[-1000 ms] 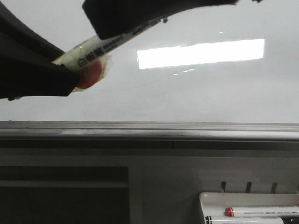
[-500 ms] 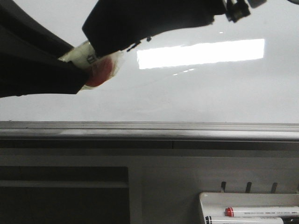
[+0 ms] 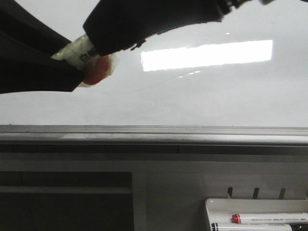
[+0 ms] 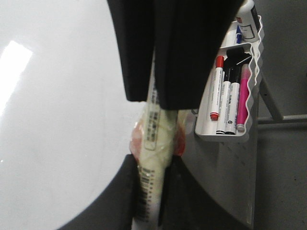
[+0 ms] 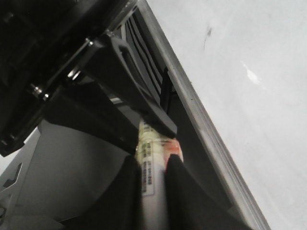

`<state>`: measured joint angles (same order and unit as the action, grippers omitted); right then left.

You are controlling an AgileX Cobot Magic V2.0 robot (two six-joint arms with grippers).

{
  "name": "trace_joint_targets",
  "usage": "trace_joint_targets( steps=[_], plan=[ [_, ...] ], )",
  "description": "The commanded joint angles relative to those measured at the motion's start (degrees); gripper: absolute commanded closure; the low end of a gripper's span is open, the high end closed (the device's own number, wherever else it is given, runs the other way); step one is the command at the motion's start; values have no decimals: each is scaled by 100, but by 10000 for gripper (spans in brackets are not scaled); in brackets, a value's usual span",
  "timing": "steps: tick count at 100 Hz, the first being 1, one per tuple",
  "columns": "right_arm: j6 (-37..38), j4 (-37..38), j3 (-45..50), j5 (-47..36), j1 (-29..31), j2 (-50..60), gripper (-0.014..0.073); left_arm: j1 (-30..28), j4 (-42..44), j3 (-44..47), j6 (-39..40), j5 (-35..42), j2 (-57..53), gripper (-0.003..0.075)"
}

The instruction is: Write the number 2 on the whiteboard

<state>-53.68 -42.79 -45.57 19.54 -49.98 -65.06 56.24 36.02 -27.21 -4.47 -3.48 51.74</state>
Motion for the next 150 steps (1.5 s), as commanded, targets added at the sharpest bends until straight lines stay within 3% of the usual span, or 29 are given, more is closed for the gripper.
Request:
trace_joint_targets(
  steps=[1,7,22,34,44,56,72,87,105,129,150],
  plan=[
    [-42,86,-159,-259,15,69,666,38,-102,-207,180,400,-212,706],
    [-42,86,-159,-212,15,69,666,38,-102,-207,180,348,-310,629],
    [-42,86,-159,-154,15,69,666,38,-128,-207,180,154,-661,313],
    [-42,76,-159,-509,15,69,666,38,-383,-207,180,-502,-1165,282],
    [-42,-48,-159,-889,27,69,666,38,-669,-207,192,-960,-1716,293],
    [-19,-70,-159,-1153,37,69,666,38,-682,-207,709,-1110,-2405,396],
    [-19,-121,-159,-1232,22,81,666,38,-386,-207,1416,-1092,-2991,745],
    [-19,-121,-159,-1163,22,11,666,-40,305,-197,2324,-1116,-2999,741],
    [-19,-132,-159,-1690,37,1,666,-614,1558,-197,3986,-1164,-2975,741],
    [-19,-210,-174,-1909,316,-68,666,-1106,1641,-1,4122,-728,-2808,741],
    [-19,-297,-443,-1426,685,-389,666,-1106,1703,57,4122,-542,-2247,741]
  ],
)
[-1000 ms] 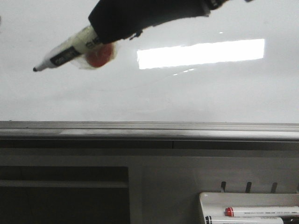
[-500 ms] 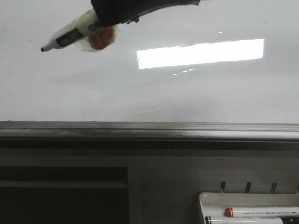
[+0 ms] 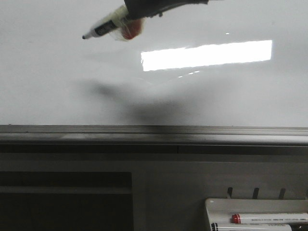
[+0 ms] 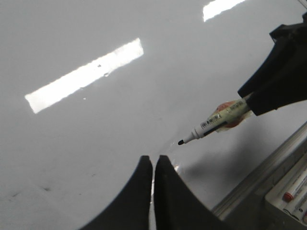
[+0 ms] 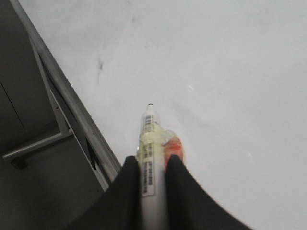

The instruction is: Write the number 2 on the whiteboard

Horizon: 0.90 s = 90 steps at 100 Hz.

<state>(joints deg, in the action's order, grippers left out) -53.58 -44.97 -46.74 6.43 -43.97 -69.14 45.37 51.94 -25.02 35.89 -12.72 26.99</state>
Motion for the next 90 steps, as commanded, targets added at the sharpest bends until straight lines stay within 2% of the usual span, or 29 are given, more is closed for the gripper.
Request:
trace_joint_targets(
  steps=[1,34,69,90],
  plan=[
    [-29,-79,-337,-128,84,20,666,-19,111,-162,86,406,257,741],
    [-29,-65,-517,-147,209,-30,666,-19,122,-184,86,590,428,741],
    [-29,-52,-983,-20,244,-573,664,-19,122,-184,86,590,428,741],
    [-29,-52,-1270,251,551,-871,664,-19,122,-184,86,590,428,741]
  ],
)
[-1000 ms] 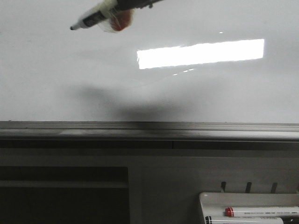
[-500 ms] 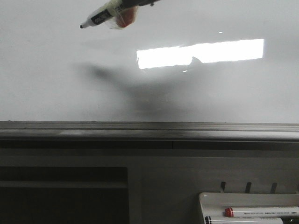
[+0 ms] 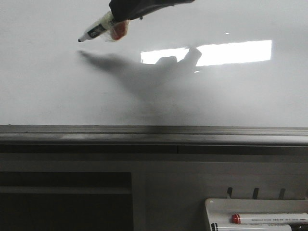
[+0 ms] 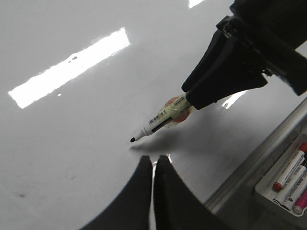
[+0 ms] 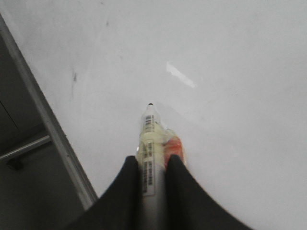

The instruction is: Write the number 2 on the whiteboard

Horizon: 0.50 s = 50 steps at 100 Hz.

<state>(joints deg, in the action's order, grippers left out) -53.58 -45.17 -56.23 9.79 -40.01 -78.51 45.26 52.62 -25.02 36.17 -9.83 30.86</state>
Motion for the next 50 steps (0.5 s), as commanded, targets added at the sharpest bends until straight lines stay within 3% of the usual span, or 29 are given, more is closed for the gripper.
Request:
trace_joint_targets(
  steps=[1,30,50],
  plan=[
    [-29,-31,-349,-43,182,46,664,-8,53,-184,58,301,41,741],
    [-29,15,-792,221,733,-1,664,-8,53,-234,58,301,41,741],
    [191,18,-672,1079,1422,361,641,-8,205,-426,58,273,41,741]
  ],
)
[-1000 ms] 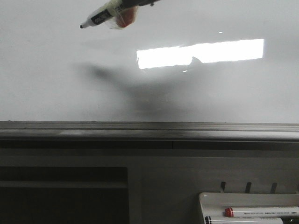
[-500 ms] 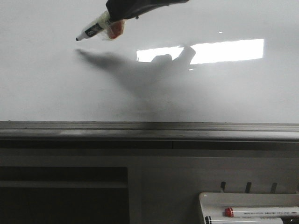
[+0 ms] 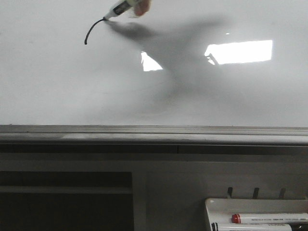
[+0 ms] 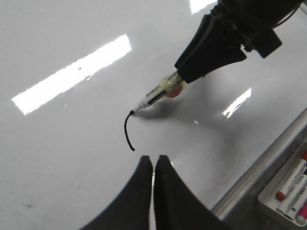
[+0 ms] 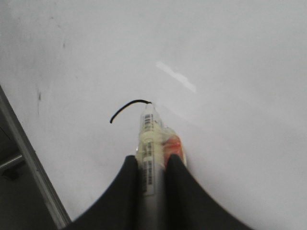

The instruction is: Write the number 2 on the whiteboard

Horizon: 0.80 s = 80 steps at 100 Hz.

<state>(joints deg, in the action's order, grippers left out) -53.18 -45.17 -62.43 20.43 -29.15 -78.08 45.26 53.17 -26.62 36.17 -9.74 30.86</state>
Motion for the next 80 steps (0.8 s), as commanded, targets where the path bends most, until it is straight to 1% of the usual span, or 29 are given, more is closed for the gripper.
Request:
trace_joint_targets(
  steps=[1,8,17,25,30,42,48,61,72,80],
  plan=[
    [182,18,-17,78,372,346,641,-8,176,-266,58,264,41,741],
    [263,28,214,279,461,463,641,-8,233,-301,58,264,41,741],
    [333,18,643,289,374,554,641,-8,231,-300,58,264,41,741],
    [359,4,922,168,78,523,641,-8,231,-300,58,249,41,741],
    [359,4,1005,-63,-155,428,641,-8,231,-300,58,249,41,741],
    [359,4,895,-569,-699,146,641,-8,231,-300,58,249,41,741],
    [359,4,770,-621,-845,-27,641,-8,231,-300,48,234,41,741],
    [450,-6,734,-646,-827,-130,641,-8,231,-300,48,234,41,741],
    [462,18,763,-322,-600,-19,641,-8,236,-300,48,230,19,741],
    [488,117,958,-184,-393,132,641,-8,309,-300,48,230,21,741]
  ],
)
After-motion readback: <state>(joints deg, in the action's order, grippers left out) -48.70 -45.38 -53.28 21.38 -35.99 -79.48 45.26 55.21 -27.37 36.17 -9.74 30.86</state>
